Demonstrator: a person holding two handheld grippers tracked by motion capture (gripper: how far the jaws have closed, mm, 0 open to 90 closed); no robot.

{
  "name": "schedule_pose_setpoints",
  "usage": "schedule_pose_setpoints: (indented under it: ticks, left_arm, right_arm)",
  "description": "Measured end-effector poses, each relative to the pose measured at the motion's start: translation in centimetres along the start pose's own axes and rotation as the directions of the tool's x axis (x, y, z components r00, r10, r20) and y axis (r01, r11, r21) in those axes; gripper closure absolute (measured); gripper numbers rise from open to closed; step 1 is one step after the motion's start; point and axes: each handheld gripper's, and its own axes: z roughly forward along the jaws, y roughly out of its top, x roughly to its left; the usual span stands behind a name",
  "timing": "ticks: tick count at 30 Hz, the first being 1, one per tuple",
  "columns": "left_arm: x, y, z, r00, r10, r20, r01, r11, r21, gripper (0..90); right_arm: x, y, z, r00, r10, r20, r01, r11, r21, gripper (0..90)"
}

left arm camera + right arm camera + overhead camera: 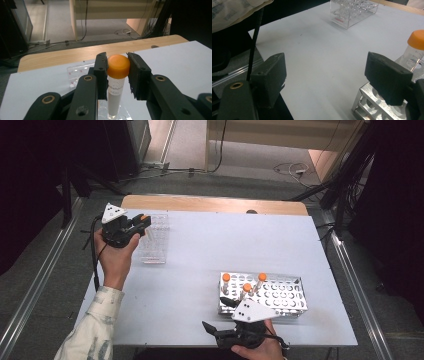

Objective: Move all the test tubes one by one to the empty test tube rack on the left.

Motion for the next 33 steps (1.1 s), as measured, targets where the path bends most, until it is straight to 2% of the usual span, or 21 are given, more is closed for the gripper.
schedule_pose_setpoints:
  ticks: [8, 14, 20, 30, 33]
  left_arm:
    - [0.3, 0.2, 0.8, 0.9995, 0.011, -0.029, -0.011, 0.9999, -0.003, 70.6]
    - [0.4, -0.1, 1.2, 0.9994, 0.017, -0.030, -0.017, 0.9998, 0.003, 70.6]
    - [0.2, -0.6, 1.5, 0.9987, 0.040, -0.033, -0.040, 0.9990, 0.018, 70.5]
    - [0.3, -2.6, 2.0, 0.9986, 0.039, -0.035, -0.038, 0.9986, 0.038, 70.4]
    - [0.1, -3.0, 2.2, 0.9974, 0.060, -0.041, -0.058, 0.9969, 0.053, 70.4]
  right_arm:
    - [-0.1, 0.0, 0.0, 1.0000, 0.003, 0.003, -0.003, 1.000, -0.001, 16.5]
    - [-0.1, -0.1, 0.0, 1.0000, 0.007, 0.002, -0.007, 1.000, 0.001, 16.4]
    - [-0.1, -0.1, 0.0, 1.0000, 0.006, 0.002, -0.006, 1.000, 0.001, 16.5]
    - [-0.1, -0.2, 0.0, 1.0000, 0.005, 0.003, -0.005, 1.000, 0.004, 16.5]
    - [0.0, -0.2, 0.1, 1.0000, 0.005, 0.002, -0.005, 1.000, 0.007, 16.5]
